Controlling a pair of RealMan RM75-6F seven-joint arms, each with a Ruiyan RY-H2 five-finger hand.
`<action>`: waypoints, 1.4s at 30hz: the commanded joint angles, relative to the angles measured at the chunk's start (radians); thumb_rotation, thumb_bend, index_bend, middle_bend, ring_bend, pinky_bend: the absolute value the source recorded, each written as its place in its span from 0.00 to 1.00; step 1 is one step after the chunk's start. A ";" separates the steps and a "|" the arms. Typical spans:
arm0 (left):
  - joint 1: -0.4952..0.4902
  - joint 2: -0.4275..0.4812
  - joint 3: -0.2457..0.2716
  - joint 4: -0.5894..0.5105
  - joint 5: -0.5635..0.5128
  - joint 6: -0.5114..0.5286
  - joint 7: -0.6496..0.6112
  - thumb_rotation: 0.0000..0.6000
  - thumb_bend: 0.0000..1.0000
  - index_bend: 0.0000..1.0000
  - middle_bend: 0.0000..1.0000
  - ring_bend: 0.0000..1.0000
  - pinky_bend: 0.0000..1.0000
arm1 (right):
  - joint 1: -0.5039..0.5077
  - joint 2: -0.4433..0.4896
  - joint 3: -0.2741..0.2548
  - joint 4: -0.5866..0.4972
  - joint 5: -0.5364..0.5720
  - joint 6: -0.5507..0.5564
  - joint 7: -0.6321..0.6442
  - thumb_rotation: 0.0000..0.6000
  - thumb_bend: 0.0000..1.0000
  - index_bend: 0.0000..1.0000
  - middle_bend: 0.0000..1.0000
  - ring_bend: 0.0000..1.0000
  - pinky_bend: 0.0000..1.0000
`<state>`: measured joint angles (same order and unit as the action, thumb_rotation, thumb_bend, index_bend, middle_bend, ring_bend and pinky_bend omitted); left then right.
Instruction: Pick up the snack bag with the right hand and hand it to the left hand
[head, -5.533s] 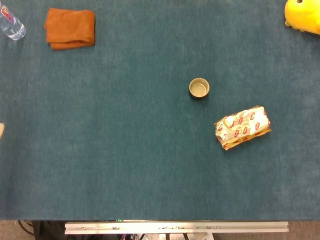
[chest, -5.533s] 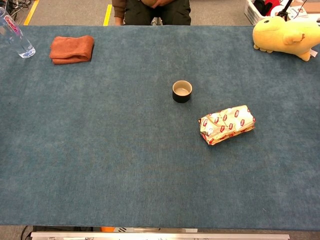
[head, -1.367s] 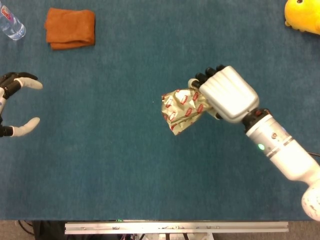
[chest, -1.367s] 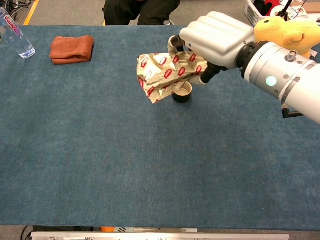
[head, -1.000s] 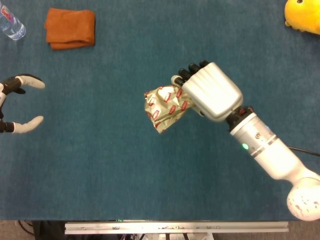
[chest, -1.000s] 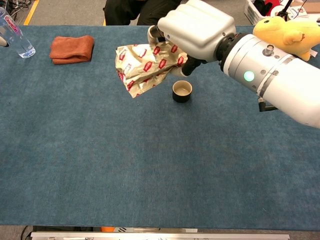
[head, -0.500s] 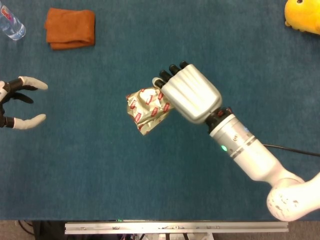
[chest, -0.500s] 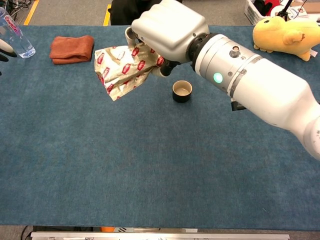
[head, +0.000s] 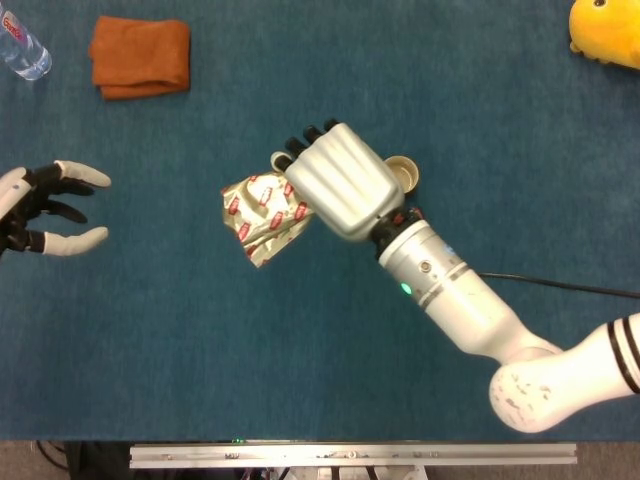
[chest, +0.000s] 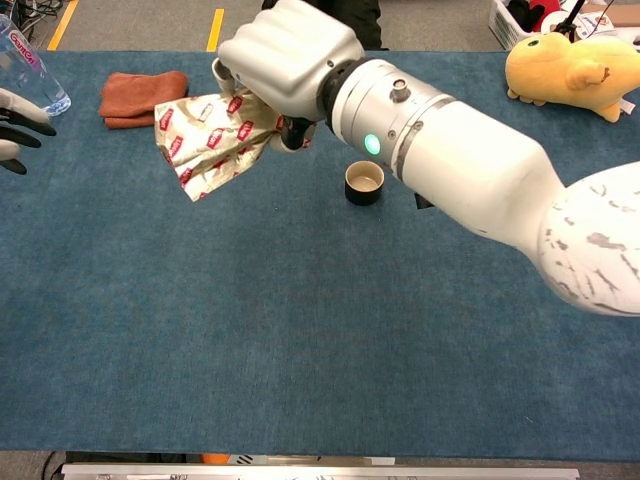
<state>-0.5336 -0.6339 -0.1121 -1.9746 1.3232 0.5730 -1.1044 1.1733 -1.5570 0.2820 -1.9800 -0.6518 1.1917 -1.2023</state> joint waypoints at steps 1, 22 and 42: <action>-0.009 -0.002 -0.009 -0.008 -0.001 -0.023 -0.011 1.00 0.25 0.32 0.26 0.21 0.32 | 0.024 -0.020 0.002 0.019 0.010 0.009 -0.007 1.00 0.40 0.62 0.51 0.43 0.52; -0.084 -0.024 -0.050 -0.050 -0.216 -0.163 0.062 1.00 0.25 0.30 0.26 0.22 0.34 | 0.161 -0.125 0.015 0.131 0.078 0.057 -0.063 1.00 0.40 0.62 0.51 0.43 0.52; -0.171 -0.042 -0.058 -0.071 -0.514 -0.251 0.229 1.00 0.25 0.27 0.25 0.22 0.35 | 0.248 -0.205 0.018 0.234 0.100 0.079 -0.113 1.00 0.40 0.62 0.51 0.43 0.52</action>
<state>-0.7007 -0.6760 -0.1668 -2.0463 0.8166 0.3287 -0.8811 1.4195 -1.7595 0.2994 -1.7481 -0.5523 1.2701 -1.3134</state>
